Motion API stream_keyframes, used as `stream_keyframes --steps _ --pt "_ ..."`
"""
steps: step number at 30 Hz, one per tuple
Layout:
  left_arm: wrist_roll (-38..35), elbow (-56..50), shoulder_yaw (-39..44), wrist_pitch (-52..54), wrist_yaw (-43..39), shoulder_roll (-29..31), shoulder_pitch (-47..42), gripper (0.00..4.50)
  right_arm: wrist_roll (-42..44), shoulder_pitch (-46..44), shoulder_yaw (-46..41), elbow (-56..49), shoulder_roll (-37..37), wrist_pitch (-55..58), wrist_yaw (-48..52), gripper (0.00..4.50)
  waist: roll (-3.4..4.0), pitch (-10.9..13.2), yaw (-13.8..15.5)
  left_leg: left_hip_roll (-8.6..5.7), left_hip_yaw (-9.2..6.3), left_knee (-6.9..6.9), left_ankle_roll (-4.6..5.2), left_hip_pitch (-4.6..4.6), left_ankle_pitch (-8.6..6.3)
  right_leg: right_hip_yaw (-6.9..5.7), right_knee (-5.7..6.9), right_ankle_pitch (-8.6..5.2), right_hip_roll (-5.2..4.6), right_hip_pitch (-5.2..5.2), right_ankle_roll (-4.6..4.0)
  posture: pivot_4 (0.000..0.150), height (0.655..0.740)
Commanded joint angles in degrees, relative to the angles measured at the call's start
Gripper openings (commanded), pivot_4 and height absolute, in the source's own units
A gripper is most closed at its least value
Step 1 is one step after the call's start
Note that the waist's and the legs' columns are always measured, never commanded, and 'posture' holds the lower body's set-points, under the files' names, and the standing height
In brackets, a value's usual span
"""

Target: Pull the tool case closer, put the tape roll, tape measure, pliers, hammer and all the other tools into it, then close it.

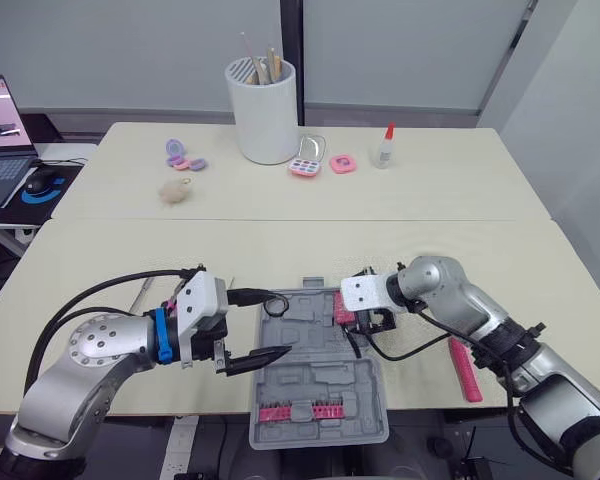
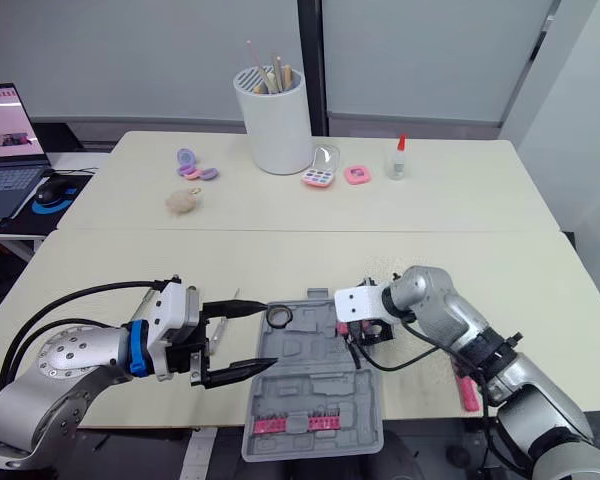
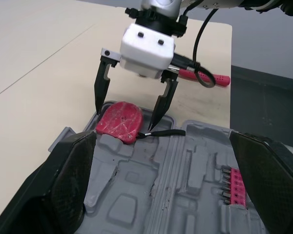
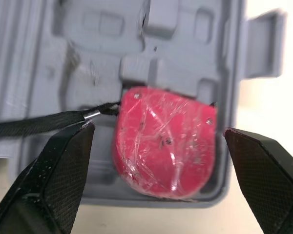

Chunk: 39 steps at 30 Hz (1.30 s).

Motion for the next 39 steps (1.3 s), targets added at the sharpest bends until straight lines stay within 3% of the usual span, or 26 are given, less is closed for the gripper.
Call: stream_keyframes --steps 1,8,11,15,18,32,39 --pt "-0.3 -1.5 0.4 -0.3 0.0 0.5 -1.0 4.5 4.6 1.1 -4.6 -8.0 -2.6 2.9 3.1 4.47 0.0 0.0 0.0 0.0 0.0 0.0 0.0 0.0 0.0 0.0 0.0 0.0 -0.02 0.0 0.0 0.15 0.74" --pt "0.0 -0.9 -0.2 -1.1 -1.2 0.5 -1.8 4.5 13.1 6.3 -12.2 -11.9 -2.5 1.2 -0.1 4.47 -0.01 0.0 -0.1 0.0 0.0 -0.01 0.0 0.01 0.0 0.0 0.0 0.0 -0.02 0.0 0.0 0.15 0.74" --pt "-0.1 -0.8 0.0 -1.3 -1.6 0.6 -1.8 4.5 15.8 10.7 -15.6 -11.0 -1.1 -3.1 -4.0 3.83 -0.01 0.0 -0.1 0.0 -0.01 -0.02 0.0 0.01 0.0 -0.01 -0.01 0.0 -0.02 0.01 0.0 0.15 0.74" --pt "0.5 0.2 -0.3 -1.7 -2.0 0.3 -2.5 4.5 16.6 15.4 -16.6 -7.0 1.9 -8.4 -9.1 2.54 -0.01 0.0 -0.1 -0.01 0.04 -0.01 0.0 0.01 0.0 0.04 -0.01 0.0 -0.02 0.0 0.01 0.15 0.74" --pt "0.6 0.5 -0.5 -1.7 -2.0 0.2 -3.2 4.5 16.4 17.6 -15.8 -5.1 3.0 -11.1 -11.1 1.93 -0.01 0.0 -0.1 0.0 0.01 -0.02 0.0 0.02 0.0 0.01 0.0 0.0 -0.01 0.0 0.01 0.15 0.74" --pt "2.6 1.9 -1.0 -2.6 -3.1 0.5 -4.1 4.5 13.1 17.1 -14.2 12.6 8.2 -21.3 -17.8 1.93 -0.01 0.0 -0.1 -0.01 0.04 -0.02 0.0 0.03 0.0 0.04 0.0 0.0 0.07 0.01 0.01 0.15 0.74" --pt "4.5 2.2 -1.6 -3.4 -3.3 0.6 -3.5 4.5 16.7 16.8 -16.3 21.0 11.0 -16.1 -17.6 1.93 -0.02 0.0 -0.1 0.01 0.0 -0.01 0.0 0.1 0.0 0.0 0.01 0.0 0.06 0.08 0.0 0.15 0.74"
